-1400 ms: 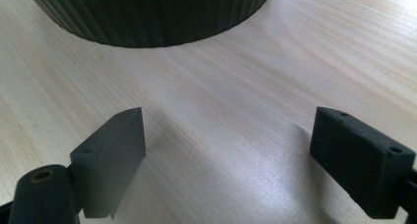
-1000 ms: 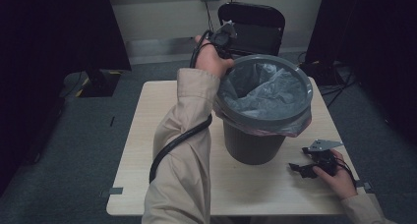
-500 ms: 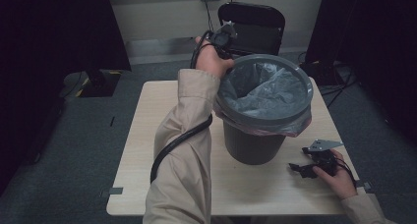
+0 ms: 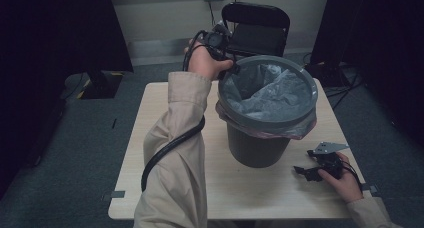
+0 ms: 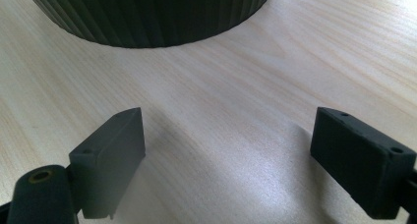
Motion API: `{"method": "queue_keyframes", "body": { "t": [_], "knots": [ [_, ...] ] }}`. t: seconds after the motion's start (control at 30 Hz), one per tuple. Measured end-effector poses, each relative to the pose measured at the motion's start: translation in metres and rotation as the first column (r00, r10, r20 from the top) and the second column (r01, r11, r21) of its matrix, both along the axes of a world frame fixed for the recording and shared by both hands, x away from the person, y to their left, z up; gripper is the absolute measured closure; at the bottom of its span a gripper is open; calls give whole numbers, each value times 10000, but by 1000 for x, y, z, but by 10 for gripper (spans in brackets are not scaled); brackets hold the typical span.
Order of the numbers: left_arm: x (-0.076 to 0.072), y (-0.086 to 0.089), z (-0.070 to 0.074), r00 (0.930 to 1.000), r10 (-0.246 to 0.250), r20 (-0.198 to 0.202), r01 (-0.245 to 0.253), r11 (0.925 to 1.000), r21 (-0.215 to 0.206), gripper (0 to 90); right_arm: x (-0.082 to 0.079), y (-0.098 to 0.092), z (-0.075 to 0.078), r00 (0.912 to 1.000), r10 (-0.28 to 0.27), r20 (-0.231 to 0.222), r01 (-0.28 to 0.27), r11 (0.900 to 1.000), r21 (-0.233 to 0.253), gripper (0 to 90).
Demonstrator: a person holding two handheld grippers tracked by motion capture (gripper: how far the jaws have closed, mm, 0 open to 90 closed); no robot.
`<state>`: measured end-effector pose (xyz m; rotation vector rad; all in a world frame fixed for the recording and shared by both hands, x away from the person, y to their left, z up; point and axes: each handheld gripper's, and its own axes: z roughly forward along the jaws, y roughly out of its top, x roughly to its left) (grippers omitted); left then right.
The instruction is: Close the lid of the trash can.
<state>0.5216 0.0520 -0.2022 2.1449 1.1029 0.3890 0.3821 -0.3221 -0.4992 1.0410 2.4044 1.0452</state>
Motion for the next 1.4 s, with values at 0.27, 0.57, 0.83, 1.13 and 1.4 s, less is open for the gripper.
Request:
{"method": "queue_keyframes", "body": {
  "t": [0.27, 0.57, 0.83, 1.13, 1.4],
  "knots": [
    [-12, 22, 1, 9999, -38, -143, 36, 9999, -159, 183, 0, 0, 0, 10000, 1, 2, -1, 10000, 0, 125],
    [-24, 47, 2, 9998, 98, -167, -103, 9996, -272, 183, 0, 0, 0, 10000, -11, 4, 11, 10000, 9, 125],
    [-32, 58, -2, 9999, 60, -95, -64, 9994, -338, 183, 0, 0, 0, 10000, -13, 3, 13, 10000, 6, 125],
    [-38, 68, -10, 9997, 163, -203, -173, 9987, -471, 182, 0, 0, 0, 10000, -5, 8, 5, 10000, 29, 125],
    [-45, 80, -15, 9993, 239, -272, -253, 9983, -529, 181, 0, 0, 0, 10000, -14, 11, 14, 10000, 20, 125]
  ]
}}
